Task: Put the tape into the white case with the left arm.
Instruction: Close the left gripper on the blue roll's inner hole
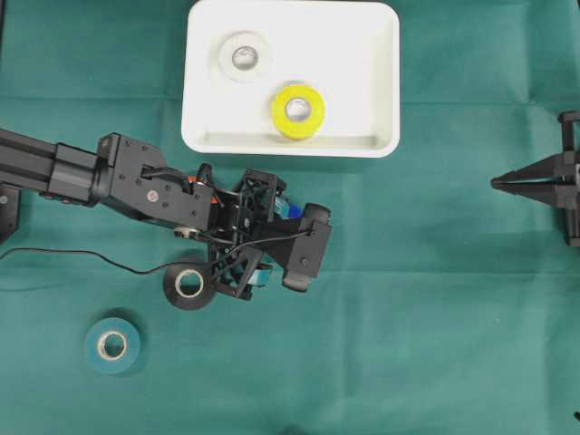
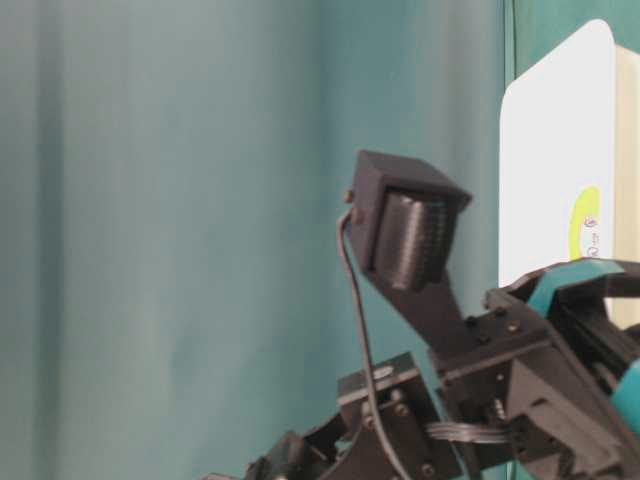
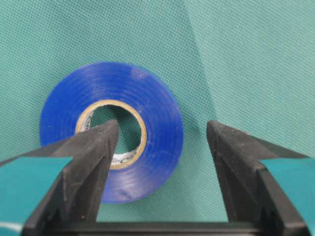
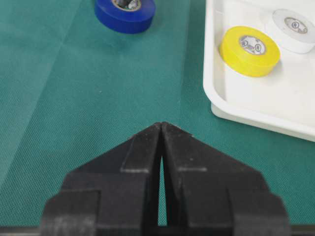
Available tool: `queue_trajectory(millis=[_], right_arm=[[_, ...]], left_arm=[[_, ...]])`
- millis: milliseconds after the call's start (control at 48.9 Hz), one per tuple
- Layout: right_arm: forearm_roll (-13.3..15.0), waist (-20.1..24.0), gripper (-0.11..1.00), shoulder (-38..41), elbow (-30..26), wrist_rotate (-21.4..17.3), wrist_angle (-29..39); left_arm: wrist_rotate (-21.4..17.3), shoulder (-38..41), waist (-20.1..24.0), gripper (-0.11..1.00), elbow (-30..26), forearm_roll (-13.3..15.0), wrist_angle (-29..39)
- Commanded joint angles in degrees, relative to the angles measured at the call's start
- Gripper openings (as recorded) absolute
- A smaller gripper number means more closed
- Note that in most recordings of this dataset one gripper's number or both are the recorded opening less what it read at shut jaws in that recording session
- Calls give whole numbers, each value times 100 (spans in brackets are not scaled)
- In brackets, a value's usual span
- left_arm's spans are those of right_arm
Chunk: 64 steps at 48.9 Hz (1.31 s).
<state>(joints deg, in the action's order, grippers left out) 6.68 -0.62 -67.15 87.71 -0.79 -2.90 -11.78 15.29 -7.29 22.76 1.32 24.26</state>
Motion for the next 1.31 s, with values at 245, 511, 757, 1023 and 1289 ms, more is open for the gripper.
queue_trajectory(millis=[245, 511, 757, 1023, 1289], right_arm=[[9, -9, -10, 53, -53, -18, -62], [9, -9, -10, 53, -53, -18, -62], [9, 0, -10, 53, -53, -18, -53], [9, 0, -10, 53, -53, -18, -62], [9, 0, -10, 53, -62, -18, -62]], left_arm=[[-9, 18, -9, 69, -114, -9, -53], [-18, -26, -9, 57, -132, -18, -70], [-9, -149, -9, 25, -97, -26, -167], [9, -185, -18, 25, -105, -26, -193], [18, -694, -18, 25, -105, -18, -9]])
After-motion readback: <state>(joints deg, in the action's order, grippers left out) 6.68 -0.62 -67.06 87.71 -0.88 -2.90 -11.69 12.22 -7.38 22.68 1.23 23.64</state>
